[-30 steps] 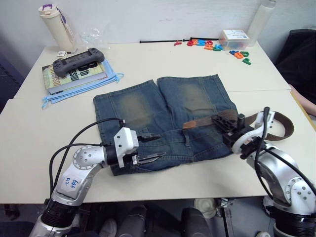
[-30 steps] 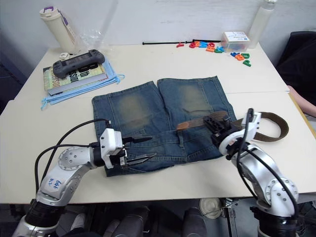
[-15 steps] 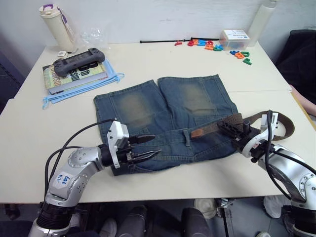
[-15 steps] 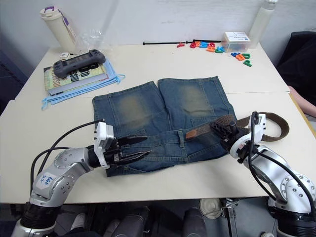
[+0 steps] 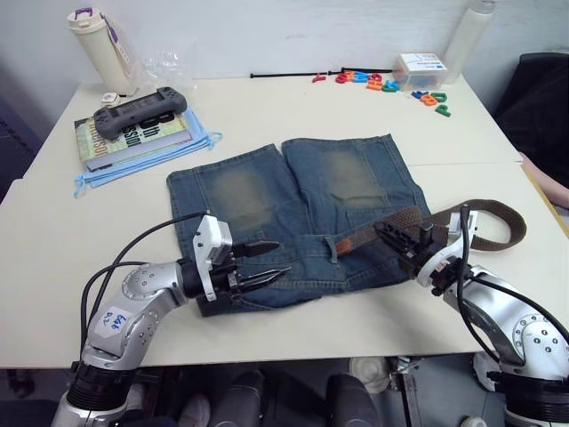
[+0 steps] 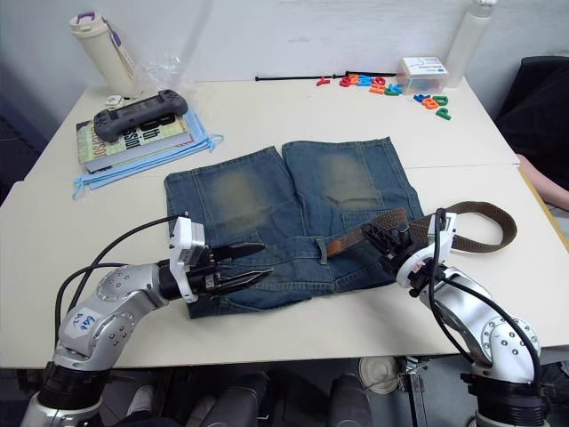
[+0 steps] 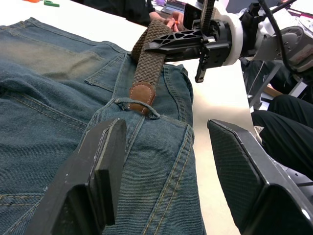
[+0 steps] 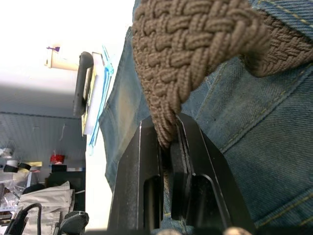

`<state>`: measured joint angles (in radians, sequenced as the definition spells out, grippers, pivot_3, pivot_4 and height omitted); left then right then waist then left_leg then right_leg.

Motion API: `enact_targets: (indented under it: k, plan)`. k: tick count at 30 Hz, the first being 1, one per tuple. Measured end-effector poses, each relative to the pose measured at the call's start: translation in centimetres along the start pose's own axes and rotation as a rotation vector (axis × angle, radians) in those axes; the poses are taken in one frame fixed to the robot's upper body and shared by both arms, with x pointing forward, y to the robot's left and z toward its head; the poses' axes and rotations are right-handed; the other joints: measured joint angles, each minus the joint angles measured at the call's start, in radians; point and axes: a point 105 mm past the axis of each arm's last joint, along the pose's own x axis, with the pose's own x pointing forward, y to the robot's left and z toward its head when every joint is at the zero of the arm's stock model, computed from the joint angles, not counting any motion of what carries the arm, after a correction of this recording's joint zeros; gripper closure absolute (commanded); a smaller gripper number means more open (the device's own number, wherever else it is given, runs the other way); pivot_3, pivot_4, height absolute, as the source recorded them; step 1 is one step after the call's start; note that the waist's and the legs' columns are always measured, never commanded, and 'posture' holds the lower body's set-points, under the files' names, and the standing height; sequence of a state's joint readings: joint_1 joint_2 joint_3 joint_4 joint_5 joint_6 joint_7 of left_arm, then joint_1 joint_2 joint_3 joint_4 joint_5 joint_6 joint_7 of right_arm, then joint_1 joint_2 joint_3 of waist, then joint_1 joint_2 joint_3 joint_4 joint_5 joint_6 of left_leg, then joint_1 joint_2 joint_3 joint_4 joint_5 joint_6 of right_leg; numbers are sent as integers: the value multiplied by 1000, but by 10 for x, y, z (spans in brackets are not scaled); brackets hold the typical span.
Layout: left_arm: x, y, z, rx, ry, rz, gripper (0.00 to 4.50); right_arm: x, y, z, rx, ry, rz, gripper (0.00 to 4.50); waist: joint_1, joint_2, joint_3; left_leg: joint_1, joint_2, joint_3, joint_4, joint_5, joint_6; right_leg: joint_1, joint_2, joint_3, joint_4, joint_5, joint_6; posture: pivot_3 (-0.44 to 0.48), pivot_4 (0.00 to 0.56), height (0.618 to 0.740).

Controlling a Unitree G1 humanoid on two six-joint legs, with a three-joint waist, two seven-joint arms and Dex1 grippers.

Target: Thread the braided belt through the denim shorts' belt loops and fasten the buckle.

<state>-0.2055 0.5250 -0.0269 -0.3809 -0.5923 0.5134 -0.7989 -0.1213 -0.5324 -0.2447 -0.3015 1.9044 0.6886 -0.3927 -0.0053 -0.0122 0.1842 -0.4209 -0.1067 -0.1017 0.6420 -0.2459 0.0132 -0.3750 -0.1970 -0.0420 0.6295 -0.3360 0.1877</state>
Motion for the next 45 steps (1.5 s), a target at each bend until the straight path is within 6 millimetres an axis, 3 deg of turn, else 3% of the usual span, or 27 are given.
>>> enact_targets:
  k: [11,16,30,36,41,45]
  plan:
    - [0,1,-2,-6,4,6,1534,1,-12,-2,82,11,-4,4500,1,0,0,0,0,0,0,0,0,0,0,0,0,0,0,0,150,714]
    - [1,0,-2,-9,2,4,1534,8,-40,-9,7,57,-154,4500,0,0,0,0,0,0,0,0,-1,0,0,0,-1,0,0,0,150,714]
    - [0,0,-5,-18,11,6,1534,29,-29,-19,-12,114,-84,4500,-21,0,0,0,4,0,0,-1,-2,0,4,0,-1,1,-2,0,150,714]
    - [0,0,-5,-17,11,8,1534,25,-32,-12,-66,112,-96,4500,-15,0,0,0,3,0,0,-1,-2,0,4,0,-2,1,-2,0,150,714]
    - [1,0,-5,-18,12,11,1534,14,-33,9,-175,101,-129,4500,1,0,0,0,3,1,0,-1,-2,0,4,0,-2,1,-2,0,150,714]
    - [2,-1,-6,-21,14,5,1534,14,-27,6,-209,140,-93,4500,5,0,0,-1,3,1,0,-2,-2,0,4,0,-3,1,-2,0,150,714]
